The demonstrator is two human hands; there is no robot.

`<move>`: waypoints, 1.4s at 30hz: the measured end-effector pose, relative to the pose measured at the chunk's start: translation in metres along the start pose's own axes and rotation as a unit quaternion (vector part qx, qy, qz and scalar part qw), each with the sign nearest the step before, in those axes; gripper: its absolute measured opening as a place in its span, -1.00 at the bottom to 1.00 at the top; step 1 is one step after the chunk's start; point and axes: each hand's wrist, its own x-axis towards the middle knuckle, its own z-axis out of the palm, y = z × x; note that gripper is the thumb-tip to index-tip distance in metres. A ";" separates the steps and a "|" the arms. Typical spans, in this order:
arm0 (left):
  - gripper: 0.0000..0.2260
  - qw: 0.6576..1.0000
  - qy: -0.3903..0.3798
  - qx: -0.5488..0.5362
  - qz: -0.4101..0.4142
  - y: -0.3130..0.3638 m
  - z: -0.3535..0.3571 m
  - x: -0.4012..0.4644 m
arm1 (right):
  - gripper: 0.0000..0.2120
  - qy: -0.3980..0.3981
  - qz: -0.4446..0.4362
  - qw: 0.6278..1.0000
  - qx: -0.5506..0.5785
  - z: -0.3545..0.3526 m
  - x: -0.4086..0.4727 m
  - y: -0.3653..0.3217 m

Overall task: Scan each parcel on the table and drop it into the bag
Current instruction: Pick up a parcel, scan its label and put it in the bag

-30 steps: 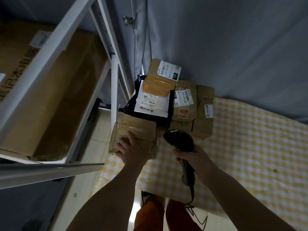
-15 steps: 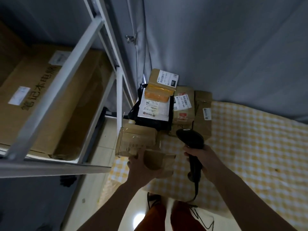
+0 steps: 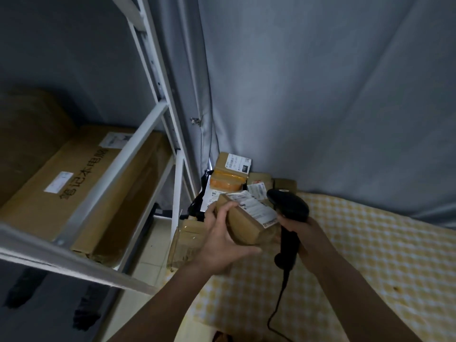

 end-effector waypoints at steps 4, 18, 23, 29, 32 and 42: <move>-0.36 0.991 0.054 -0.125 -0.014 0.049 -0.009 0.007 | -0.80 0.014 -0.073 0.997 0.019 0.001 -0.012 -0.024; -0.21 0.927 -0.068 -0.347 -0.122 0.135 -0.019 0.052 | -0.82 -0.019 -0.240 0.958 -0.156 -0.014 -0.044 -0.099; -0.08 0.944 -0.026 -0.319 -0.083 0.158 -0.028 0.066 | -0.84 -0.029 -0.259 0.951 -0.168 -0.018 -0.055 -0.120; -0.01 0.950 -0.011 -0.309 -0.034 0.176 -0.044 0.076 | -0.91 -0.066 -0.294 0.939 -0.164 -0.022 -0.073 -0.143; -0.01 0.951 -0.007 -0.309 -0.012 0.185 -0.050 0.083 | -0.86 -0.069 -0.314 0.933 -0.161 -0.022 -0.081 -0.152; 0.01 0.956 -0.012 -0.292 -0.001 0.189 -0.052 0.090 | -0.91 -0.049 -0.307 0.935 -0.171 -0.024 -0.091 -0.152</move>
